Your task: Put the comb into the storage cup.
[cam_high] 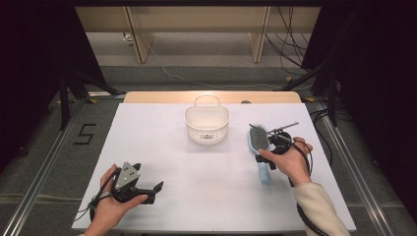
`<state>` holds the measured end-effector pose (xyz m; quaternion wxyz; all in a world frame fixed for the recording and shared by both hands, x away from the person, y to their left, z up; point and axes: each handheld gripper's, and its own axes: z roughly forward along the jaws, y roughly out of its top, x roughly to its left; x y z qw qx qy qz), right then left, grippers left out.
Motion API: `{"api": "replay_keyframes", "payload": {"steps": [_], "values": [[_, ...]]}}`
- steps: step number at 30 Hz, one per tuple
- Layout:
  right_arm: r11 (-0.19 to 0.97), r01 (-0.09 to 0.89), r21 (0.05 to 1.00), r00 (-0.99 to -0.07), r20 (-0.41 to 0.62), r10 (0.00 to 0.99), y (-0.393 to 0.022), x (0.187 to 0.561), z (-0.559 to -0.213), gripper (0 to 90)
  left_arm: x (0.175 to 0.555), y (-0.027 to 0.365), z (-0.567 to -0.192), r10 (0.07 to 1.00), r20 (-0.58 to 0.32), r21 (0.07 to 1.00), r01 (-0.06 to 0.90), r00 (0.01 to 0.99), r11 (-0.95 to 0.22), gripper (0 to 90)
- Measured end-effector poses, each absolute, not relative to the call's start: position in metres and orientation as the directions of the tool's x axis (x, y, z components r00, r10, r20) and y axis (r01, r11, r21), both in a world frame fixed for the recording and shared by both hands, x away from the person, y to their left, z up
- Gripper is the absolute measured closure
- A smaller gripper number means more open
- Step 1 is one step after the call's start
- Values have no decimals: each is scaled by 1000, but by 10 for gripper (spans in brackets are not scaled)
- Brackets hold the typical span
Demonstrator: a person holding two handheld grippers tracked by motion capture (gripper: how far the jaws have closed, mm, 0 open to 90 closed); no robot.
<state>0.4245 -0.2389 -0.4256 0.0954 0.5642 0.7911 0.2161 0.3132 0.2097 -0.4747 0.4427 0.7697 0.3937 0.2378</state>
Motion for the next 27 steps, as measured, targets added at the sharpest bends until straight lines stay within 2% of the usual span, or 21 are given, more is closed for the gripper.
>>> {"api": "replay_keyframes", "payload": {"steps": [11, 27], "values": [[268, 872, 409, -328, 81, 941, -227, 442, -426, 206, 313, 210, -475, 816, 14, 869, 396, 578, -296, 3], [264, 920, 289, -296, 71, 953, -216, 462, -439, 225, 313, 209, -475, 814, 12, 870, 396, 581, -295, 3]]}}
